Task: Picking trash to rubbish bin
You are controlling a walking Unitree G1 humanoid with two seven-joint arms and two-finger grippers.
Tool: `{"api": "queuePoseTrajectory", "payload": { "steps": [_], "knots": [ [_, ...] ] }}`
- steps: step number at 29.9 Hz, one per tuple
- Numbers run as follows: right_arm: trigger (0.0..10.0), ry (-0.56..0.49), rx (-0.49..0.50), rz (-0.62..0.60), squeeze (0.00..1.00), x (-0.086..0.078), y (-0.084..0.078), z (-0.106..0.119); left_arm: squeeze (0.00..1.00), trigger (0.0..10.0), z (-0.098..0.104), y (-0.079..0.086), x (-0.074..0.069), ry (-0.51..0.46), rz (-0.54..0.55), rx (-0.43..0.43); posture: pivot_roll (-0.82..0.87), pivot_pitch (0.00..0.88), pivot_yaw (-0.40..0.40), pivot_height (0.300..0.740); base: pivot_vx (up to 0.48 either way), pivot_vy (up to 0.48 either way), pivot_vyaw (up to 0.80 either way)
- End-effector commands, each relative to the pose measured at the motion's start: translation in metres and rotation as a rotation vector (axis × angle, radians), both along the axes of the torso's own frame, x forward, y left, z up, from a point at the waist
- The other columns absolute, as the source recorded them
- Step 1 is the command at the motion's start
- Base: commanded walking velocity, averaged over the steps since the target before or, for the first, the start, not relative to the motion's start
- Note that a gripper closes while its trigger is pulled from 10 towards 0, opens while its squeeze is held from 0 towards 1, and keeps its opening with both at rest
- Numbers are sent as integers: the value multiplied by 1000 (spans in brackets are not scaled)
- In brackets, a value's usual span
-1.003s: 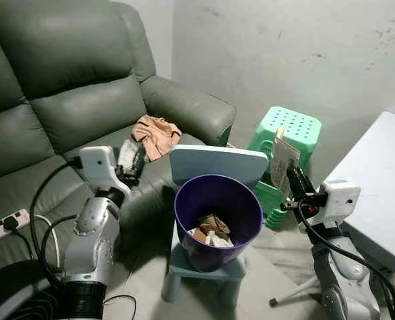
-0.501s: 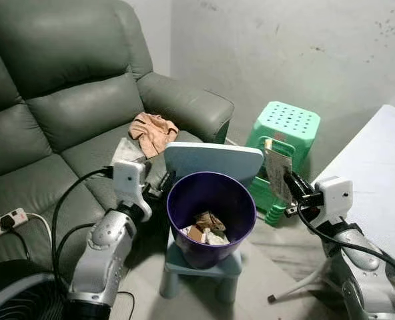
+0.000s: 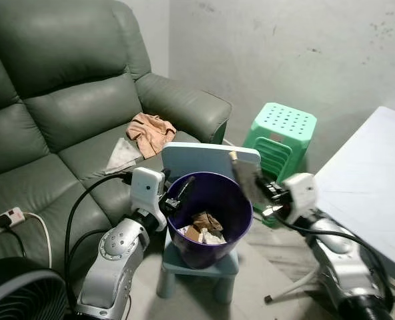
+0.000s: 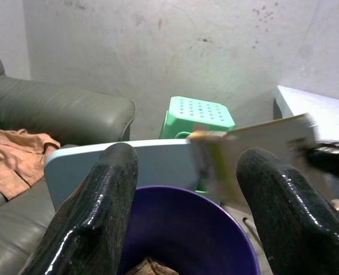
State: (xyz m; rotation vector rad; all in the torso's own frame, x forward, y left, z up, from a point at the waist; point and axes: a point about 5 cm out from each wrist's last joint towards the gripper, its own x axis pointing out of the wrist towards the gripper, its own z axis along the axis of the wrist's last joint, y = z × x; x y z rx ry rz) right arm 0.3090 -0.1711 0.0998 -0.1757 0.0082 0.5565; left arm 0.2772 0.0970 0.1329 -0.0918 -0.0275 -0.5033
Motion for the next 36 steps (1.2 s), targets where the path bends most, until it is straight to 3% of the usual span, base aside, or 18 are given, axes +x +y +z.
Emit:
{"api": "queuePoseTrajectory", "payload": {
  "steps": [1,11,20,28,29,36],
  "knots": [
    [10000,-2,-14,13,0,3,0,1,0,10000,3,-2,-3,-6,-8,5,146,0,-118,740,0,0,0],
    [10000,68,-38,74,0,27,26,-7,0,10000,6,-5,-23,4,7,-5,217,52,-170,740,0,0,0],
    [10000,119,-64,116,0,35,45,-12,0,10000,-1,-8,-41,63,-6,-10,238,81,-182,740,0,0,0],
    [10000,99,-91,152,0,36,50,-11,0,10000,-15,-15,-56,172,-37,5,232,99,-174,740,0,0,0],
    [10000,95,-89,156,0,37,51,-10,0,10000,-24,-17,-60,225,-51,41,227,107,-172,740,0,0,0],
    [10000,114,-97,166,0,37,52,-12,0,10000,-26,-15,-66,257,-50,37,218,118,-163,740,0,0,0]
  ]
}}
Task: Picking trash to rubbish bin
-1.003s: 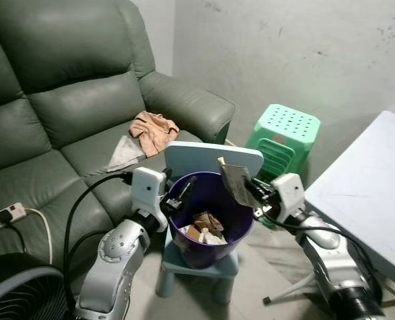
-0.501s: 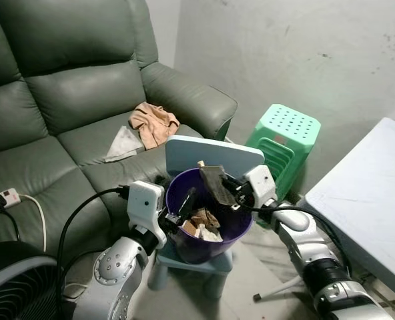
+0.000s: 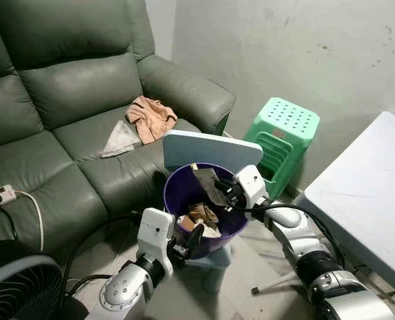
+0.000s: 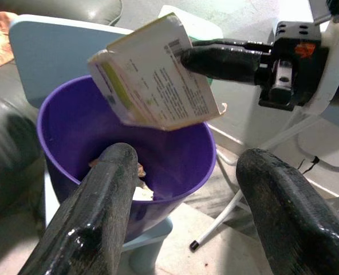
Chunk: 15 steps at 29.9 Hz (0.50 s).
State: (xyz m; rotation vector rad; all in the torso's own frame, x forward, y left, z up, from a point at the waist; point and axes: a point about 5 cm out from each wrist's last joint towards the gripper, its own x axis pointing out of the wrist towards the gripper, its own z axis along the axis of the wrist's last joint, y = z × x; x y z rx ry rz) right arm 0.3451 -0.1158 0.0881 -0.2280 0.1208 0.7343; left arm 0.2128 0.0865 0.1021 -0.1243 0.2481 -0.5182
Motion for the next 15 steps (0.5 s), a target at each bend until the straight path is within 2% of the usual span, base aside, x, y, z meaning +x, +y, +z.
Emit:
{"api": "queuePoseTrajectory", "payload": {
  "steps": [1,8,11,15],
  "knots": [
    [10000,6,-16,-1,0,0,-3,-1,0,10000,5,-4,-3,-9,-18,-6,218,118,-163,740,0,0,0],
    [10000,49,-31,-20,0,-1,3,-11,0,10000,9,-4,-5,-12,-16,-12,221,123,-161,740,0,0,0],
    [10000,15,-44,-56,0,1,7,-9,0,10000,11,-4,-6,-7,-16,-13,224,127,-160,740,0,0,0],
    [10000,18,-17,-100,0,5,10,-6,0,10000,13,-4,-6,-7,-16,-15,228,132,-161,740,0,0,0]
  ]
}}
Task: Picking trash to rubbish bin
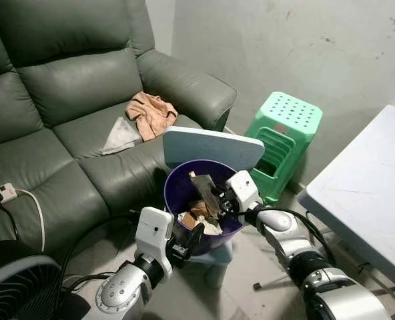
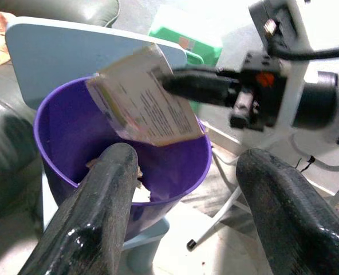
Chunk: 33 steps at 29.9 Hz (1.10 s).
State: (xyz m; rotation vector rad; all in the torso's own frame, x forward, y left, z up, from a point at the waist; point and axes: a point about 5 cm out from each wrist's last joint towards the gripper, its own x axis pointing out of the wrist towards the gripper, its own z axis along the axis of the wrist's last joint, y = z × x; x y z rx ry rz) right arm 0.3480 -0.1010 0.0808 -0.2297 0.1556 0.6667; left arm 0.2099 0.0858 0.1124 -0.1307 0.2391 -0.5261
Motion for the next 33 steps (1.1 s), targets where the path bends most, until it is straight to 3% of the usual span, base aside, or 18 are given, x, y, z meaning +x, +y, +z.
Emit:
{"api": "queuePoseTrajectory", "payload": {
  "steps": [1,10,11,13,14,15,16,33],
  "knots": [
    [10000,0,5,-38,0,3,-4,1,0,10000,3,-3,-3,2,-8,-8,229,135,-162,740,0,0,0],
    [10000,6,-10,-97,0,5,-4,0,0,10000,4,-3,-4,4,-2,-12,229,151,-167,740,0,0,0],
    [10000,5,-7,-110,78,5,-5,0,0,10000,4,-3,-4,4,0,-13,228,154,-167,740,0,0,0],
    [10000,-3,-9,-120,78,6,-6,1,0,10000,4,-3,-4,5,3,-11,228,155,-167,740,0,0,0],
    [10000,8,-16,-142,780,7,-7,0,0,10000,5,-3,-3,5,4,-14,228,155,-167,740,0,0,0],
    [10000,8,-16,-142,780,7,-7,0,0,10000,5,-3,-3,5,4,-14,228,155,-167,740,0,0,0],
    [10000,18,4,-142,1000,7,-8,0,0,10000,5,-3,-3,6,6,-15,226,158,-168,740,0,0,0],
    [10000,6,33,-166,1000,9,-9,4,0,10000,5,-2,-2,1,14,-16,232,157,-171,740,0,0,0]
  ]
}}
